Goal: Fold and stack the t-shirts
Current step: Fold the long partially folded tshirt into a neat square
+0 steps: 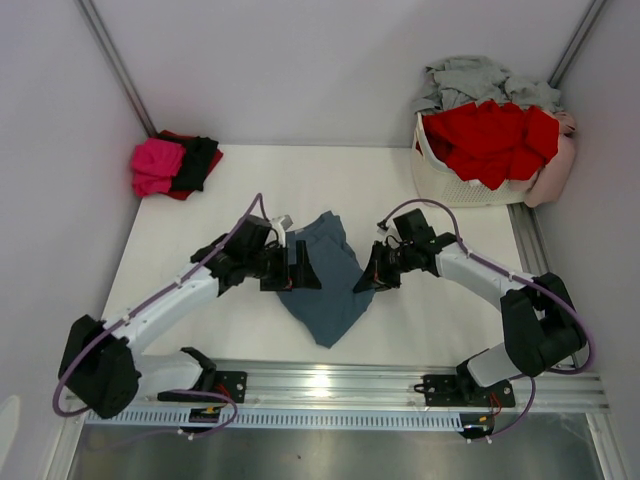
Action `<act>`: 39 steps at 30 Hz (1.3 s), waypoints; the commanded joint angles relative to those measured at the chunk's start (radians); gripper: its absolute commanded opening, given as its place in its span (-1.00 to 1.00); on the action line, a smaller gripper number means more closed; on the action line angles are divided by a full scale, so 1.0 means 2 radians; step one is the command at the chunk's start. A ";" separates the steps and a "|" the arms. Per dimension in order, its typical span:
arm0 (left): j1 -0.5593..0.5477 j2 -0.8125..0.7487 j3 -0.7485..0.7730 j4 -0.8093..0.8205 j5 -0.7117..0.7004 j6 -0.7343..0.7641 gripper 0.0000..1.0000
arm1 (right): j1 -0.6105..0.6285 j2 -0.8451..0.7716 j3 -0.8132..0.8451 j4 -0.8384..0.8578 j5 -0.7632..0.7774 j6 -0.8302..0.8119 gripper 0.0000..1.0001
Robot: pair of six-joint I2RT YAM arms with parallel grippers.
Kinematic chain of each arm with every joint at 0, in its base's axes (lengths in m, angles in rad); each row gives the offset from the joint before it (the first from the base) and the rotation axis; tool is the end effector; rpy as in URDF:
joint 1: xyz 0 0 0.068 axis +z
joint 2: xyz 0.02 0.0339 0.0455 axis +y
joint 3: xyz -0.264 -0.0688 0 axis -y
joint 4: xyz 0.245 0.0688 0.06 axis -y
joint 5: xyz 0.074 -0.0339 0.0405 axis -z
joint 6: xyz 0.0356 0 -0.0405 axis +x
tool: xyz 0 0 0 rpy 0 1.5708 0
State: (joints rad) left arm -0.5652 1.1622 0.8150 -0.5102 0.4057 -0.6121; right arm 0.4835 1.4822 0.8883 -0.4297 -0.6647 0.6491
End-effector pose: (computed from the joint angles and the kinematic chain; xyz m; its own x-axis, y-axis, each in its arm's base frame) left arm 0.1915 -0.1381 0.2481 -0.9307 -0.0349 -0.3641 0.2144 0.7545 -0.6203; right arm 0.2433 0.1526 0.2020 -0.9953 0.0148 -0.0961 -0.0608 0.6763 0.7341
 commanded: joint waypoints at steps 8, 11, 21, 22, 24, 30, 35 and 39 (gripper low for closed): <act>0.004 0.192 0.073 0.128 -0.011 -0.017 -0.11 | 0.008 -0.027 0.006 -0.021 -0.025 -0.004 -1.00; 0.004 0.217 0.073 0.144 -0.031 -0.019 -0.29 | 0.008 -0.036 0.008 -0.019 -0.030 0.003 -1.00; -0.019 0.316 0.126 0.087 -0.056 -0.017 -0.99 | 0.000 -0.043 0.036 -0.012 -0.050 0.019 -1.00; -0.023 0.319 0.130 0.086 -0.059 -0.015 -0.99 | -0.002 -0.039 0.038 -0.006 -0.053 0.024 -1.00; -0.033 0.328 0.137 0.086 -0.060 -0.014 -0.99 | -0.002 -0.023 0.044 0.012 -0.061 0.040 -1.00; -0.054 0.348 0.137 0.086 -0.060 -0.011 -0.99 | -0.004 0.030 0.075 0.048 -0.063 0.070 -1.00; -0.059 0.346 0.136 0.087 -0.069 -0.013 -0.99 | -0.008 0.071 0.096 0.071 -0.058 0.089 -1.00; -0.059 0.333 0.136 0.080 -0.084 -0.013 -0.99 | -0.010 0.103 0.113 0.091 -0.053 0.109 -1.00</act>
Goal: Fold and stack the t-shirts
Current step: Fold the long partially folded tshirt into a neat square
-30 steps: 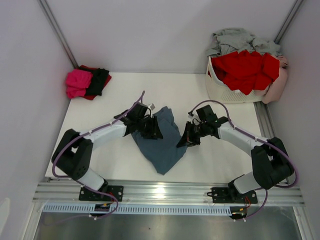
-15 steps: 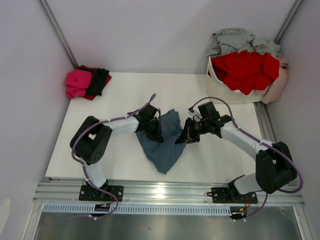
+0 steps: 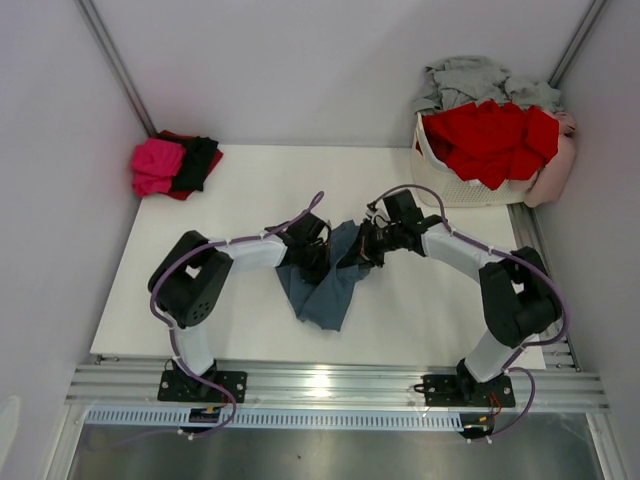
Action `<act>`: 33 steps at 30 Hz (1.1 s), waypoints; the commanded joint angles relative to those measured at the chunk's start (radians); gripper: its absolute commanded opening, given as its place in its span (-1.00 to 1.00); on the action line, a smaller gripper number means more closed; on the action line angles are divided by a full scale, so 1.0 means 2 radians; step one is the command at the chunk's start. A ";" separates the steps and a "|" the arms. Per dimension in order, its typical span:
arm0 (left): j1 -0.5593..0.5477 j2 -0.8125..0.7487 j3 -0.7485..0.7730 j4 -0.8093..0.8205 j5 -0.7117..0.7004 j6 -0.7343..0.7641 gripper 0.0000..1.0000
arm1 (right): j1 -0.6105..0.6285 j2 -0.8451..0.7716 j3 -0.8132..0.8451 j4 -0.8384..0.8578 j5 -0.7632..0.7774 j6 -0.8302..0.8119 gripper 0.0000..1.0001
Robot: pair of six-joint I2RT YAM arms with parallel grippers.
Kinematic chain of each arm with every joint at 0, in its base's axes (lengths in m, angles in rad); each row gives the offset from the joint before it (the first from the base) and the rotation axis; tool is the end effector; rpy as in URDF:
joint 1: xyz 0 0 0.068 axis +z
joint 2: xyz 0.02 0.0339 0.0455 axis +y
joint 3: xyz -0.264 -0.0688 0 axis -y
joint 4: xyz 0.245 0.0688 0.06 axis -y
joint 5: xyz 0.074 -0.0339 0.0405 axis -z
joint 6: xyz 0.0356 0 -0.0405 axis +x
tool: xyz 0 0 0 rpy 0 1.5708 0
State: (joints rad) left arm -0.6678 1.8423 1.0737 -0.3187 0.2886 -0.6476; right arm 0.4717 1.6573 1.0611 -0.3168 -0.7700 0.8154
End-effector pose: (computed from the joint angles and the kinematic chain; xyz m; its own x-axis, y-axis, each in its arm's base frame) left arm 0.2755 -0.2302 0.1449 -0.9752 0.0326 -0.2187 0.1369 0.8657 -0.4814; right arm 0.2917 0.1766 0.2098 -0.9968 0.0782 -0.0181 0.0296 0.5676 0.8228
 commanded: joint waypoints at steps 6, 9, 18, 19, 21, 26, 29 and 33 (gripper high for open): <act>-0.007 -0.034 0.012 -0.047 -0.074 -0.001 -0.91 | -0.010 0.045 0.062 0.027 0.038 0.026 -1.00; -0.007 -0.082 0.005 -0.067 -0.126 -0.008 -0.82 | -0.010 0.059 0.082 0.017 0.055 0.019 -1.00; 0.006 -0.242 -0.009 -0.109 -0.219 -0.031 0.07 | -0.021 0.109 0.123 0.022 0.085 0.028 -1.00; 0.006 -0.255 -0.010 -0.114 -0.226 -0.031 0.08 | -0.022 0.112 0.125 0.026 0.087 0.032 -1.00; 0.008 -0.264 -0.018 -0.121 -0.229 -0.036 0.10 | -0.025 0.123 0.140 0.036 0.088 0.042 -1.00; 0.013 -0.262 -0.039 -0.120 -0.228 -0.045 0.09 | -0.026 0.174 0.199 0.031 0.099 0.033 -1.00; 0.016 -0.250 -0.035 -0.133 -0.241 -0.048 0.07 | -0.026 0.198 0.233 0.021 0.122 0.013 -1.00; 0.017 -0.262 -0.051 -0.121 -0.233 -0.047 0.06 | -0.032 0.233 0.263 0.033 0.150 0.000 -1.00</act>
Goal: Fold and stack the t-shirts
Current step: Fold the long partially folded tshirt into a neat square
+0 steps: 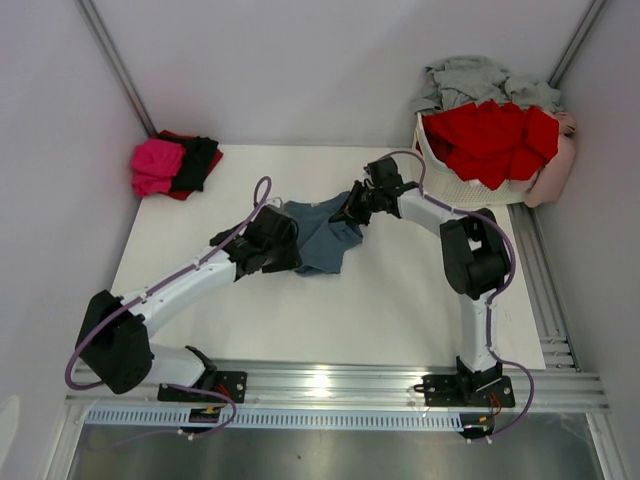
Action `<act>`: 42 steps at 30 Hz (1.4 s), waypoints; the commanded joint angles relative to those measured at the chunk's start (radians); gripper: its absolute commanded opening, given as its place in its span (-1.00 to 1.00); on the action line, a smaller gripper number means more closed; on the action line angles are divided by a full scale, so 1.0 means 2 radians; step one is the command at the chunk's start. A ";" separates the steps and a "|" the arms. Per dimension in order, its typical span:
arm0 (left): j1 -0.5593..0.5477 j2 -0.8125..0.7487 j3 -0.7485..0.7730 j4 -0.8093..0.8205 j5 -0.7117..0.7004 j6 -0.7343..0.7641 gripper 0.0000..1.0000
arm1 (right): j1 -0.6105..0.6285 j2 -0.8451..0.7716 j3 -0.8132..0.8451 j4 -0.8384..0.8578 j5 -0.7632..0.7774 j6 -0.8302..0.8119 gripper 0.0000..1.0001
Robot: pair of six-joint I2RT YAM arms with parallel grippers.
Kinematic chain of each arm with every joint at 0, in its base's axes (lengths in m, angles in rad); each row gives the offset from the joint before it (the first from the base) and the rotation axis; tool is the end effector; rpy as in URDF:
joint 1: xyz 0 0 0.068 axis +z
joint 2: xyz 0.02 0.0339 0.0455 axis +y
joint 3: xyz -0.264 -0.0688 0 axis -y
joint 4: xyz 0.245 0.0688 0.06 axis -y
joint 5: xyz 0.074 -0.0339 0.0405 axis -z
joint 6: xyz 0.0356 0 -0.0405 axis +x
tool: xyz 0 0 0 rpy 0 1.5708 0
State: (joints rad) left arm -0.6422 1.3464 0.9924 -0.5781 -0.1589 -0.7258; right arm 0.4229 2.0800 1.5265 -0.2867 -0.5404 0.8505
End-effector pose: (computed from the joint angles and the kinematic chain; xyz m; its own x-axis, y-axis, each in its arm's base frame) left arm 0.2251 -0.1614 0.2546 -0.8233 -0.2026 -0.5302 -0.0409 0.9529 -0.3007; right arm 0.4105 0.2048 0.1884 -0.9478 0.2802 -0.1522 0.0718 0.6526 0.7543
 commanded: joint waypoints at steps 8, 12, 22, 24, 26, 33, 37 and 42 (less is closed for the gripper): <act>0.005 -0.025 -0.033 0.018 0.007 -0.003 0.05 | -0.009 0.085 0.097 0.028 0.101 -0.059 -0.22; 0.005 -0.031 -0.039 0.020 0.009 0.000 0.05 | 0.003 0.091 0.110 0.021 0.152 -0.109 0.29; 0.006 -0.015 -0.040 0.036 0.023 0.009 0.05 | 0.045 -0.033 0.057 0.062 0.321 -0.246 0.42; 0.007 -0.006 -0.037 0.037 0.027 0.009 0.04 | 0.046 -0.049 0.052 0.068 0.332 -0.260 0.42; 0.007 0.001 -0.031 0.036 0.027 0.009 0.03 | 0.046 -0.067 0.055 0.067 0.337 -0.267 0.43; 0.013 -0.010 -0.033 0.031 0.029 0.005 0.03 | 0.052 -0.140 -0.014 0.087 0.371 -0.290 0.43; 0.014 -0.027 -0.025 0.016 0.035 0.005 0.03 | 0.052 -0.147 -0.001 -0.005 0.381 -0.273 0.40; 0.016 -0.061 -0.020 0.001 0.028 0.010 0.05 | 0.064 -0.216 -0.100 -0.033 0.357 -0.198 0.40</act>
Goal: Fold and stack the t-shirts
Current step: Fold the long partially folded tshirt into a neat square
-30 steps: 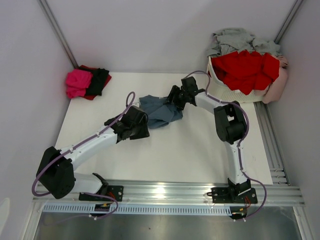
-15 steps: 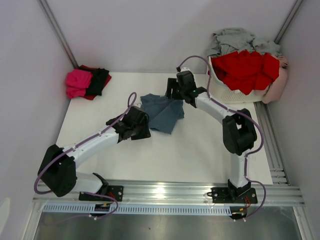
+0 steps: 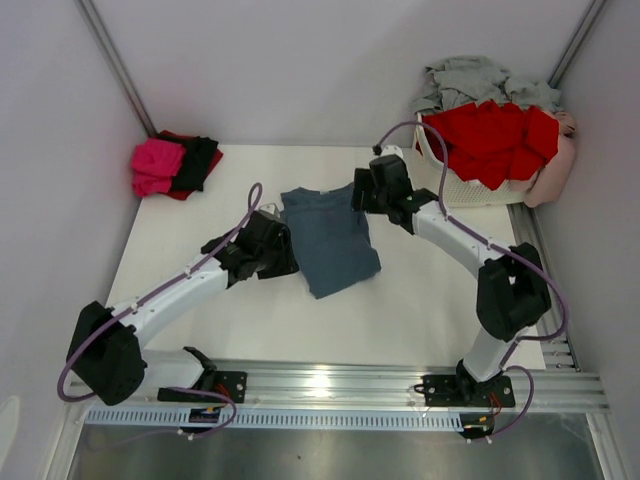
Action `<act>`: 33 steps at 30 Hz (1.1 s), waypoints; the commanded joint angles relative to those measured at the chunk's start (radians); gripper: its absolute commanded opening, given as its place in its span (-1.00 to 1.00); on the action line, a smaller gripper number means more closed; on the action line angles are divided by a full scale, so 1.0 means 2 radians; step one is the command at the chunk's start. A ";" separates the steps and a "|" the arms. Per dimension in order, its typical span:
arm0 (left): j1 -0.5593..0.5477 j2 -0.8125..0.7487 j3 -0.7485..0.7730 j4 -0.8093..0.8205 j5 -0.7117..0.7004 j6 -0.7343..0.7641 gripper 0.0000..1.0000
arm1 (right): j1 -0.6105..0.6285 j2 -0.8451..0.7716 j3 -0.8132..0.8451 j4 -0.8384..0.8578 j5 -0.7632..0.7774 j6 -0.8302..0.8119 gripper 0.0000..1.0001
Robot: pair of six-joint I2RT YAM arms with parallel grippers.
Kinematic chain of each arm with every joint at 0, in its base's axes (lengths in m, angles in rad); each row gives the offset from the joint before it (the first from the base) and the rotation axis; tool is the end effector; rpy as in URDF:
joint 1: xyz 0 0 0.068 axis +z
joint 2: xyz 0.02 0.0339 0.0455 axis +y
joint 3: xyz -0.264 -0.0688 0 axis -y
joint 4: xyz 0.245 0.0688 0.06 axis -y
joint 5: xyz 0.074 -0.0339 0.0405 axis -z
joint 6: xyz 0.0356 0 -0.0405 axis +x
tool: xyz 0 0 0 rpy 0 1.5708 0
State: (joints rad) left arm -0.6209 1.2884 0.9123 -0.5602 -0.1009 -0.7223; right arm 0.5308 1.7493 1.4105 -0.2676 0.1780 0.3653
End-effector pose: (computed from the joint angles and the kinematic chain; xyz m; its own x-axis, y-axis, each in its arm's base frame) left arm 0.2145 -0.1490 0.2447 -0.8420 -0.2064 -0.4984 -0.0352 0.9430 -0.3310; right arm 0.3546 0.2008 0.2863 -0.5922 0.0601 -0.8035 -0.1726 0.9646 0.1993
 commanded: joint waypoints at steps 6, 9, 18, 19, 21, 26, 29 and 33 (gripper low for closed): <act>0.007 -0.057 0.038 -0.026 0.000 0.015 0.06 | 0.051 -0.113 -0.161 -0.080 -0.047 0.106 0.38; 0.012 -0.061 0.047 -0.035 0.000 0.022 0.07 | 0.074 -0.141 -0.213 -0.068 -0.096 0.118 0.38; 0.015 -0.036 0.042 -0.037 0.007 0.028 0.05 | 0.101 -0.173 -0.273 -0.002 -0.268 0.093 0.35; 0.015 -0.035 0.042 -0.037 0.006 0.029 0.06 | 0.103 -0.172 -0.279 0.009 -0.281 0.095 0.34; 0.015 -0.037 0.044 -0.037 0.006 0.034 0.05 | 0.107 -0.164 -0.291 0.047 -0.308 0.103 0.34; 0.018 -0.043 0.043 -0.045 0.005 0.041 0.05 | 0.120 -0.101 -0.289 0.100 -0.342 0.118 0.31; 0.020 -0.050 0.044 -0.050 0.002 0.044 0.06 | 0.129 -0.066 -0.279 0.115 -0.352 0.114 0.29; 0.021 -0.061 0.039 -0.054 -0.002 0.047 0.06 | 0.147 -0.001 -0.228 0.109 -0.343 0.094 0.26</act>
State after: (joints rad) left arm -0.5900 1.2118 0.9657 -0.6598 -0.0990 -0.6533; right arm 0.7967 1.6855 0.8604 -0.0975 -0.4885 0.5858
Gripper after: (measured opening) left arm 0.529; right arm 0.638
